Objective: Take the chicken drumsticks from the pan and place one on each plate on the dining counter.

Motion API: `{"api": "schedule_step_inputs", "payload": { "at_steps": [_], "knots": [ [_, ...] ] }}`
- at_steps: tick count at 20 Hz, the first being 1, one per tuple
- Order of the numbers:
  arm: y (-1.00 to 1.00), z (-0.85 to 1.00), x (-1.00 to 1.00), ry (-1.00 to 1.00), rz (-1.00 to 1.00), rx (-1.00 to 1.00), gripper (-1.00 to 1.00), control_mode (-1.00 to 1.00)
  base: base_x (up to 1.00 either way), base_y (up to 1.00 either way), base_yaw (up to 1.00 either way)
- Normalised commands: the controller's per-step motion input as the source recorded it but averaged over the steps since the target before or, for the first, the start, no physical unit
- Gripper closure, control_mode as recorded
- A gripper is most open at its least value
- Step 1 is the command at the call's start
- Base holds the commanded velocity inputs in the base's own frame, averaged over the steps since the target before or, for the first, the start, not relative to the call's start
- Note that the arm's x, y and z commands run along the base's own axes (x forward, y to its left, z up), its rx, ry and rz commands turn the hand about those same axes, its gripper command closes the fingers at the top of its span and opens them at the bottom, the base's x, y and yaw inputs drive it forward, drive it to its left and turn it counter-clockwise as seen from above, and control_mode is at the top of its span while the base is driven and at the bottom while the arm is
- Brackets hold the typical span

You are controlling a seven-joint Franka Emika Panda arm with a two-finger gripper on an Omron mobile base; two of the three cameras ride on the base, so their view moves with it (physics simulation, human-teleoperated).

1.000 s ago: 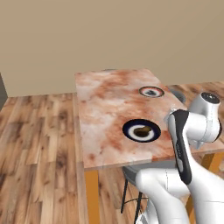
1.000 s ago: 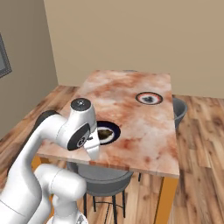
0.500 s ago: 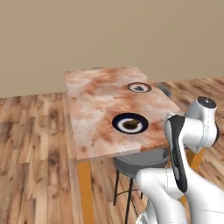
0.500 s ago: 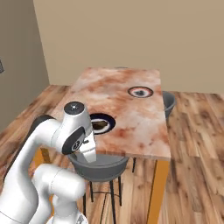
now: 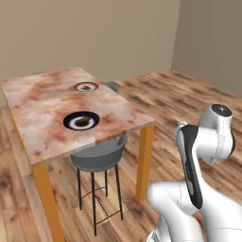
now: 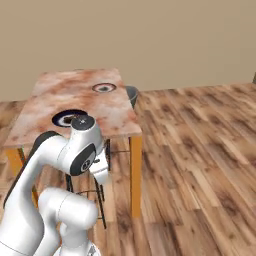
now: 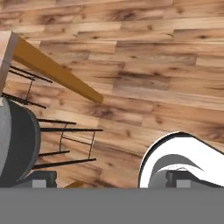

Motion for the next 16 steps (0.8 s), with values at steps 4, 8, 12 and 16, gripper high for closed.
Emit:
{"api": "schedule_step_inputs", "payload": {
  "at_steps": [4, 8, 12, 16],
  "knots": [
    [0.0, 0.0, 0.0, 0.0, 0.0, 0.0, -1.0, 1.0, -0.45, -0.42, -0.61],
    [0.0, 0.0, 0.0, 0.0, 0.0, 0.0, -1.0, 1.0, -0.34, -0.44, -0.63],
    [0.0, 0.0, 0.0, 0.0, 0.0, 0.0, -1.0, 1.0, -0.29, -0.41, -0.65],
    [0.0, 0.0, 0.0, 0.0, 0.0, 0.0, -1.0, 1.0, -0.31, -0.47, -0.62]
  ]
}}
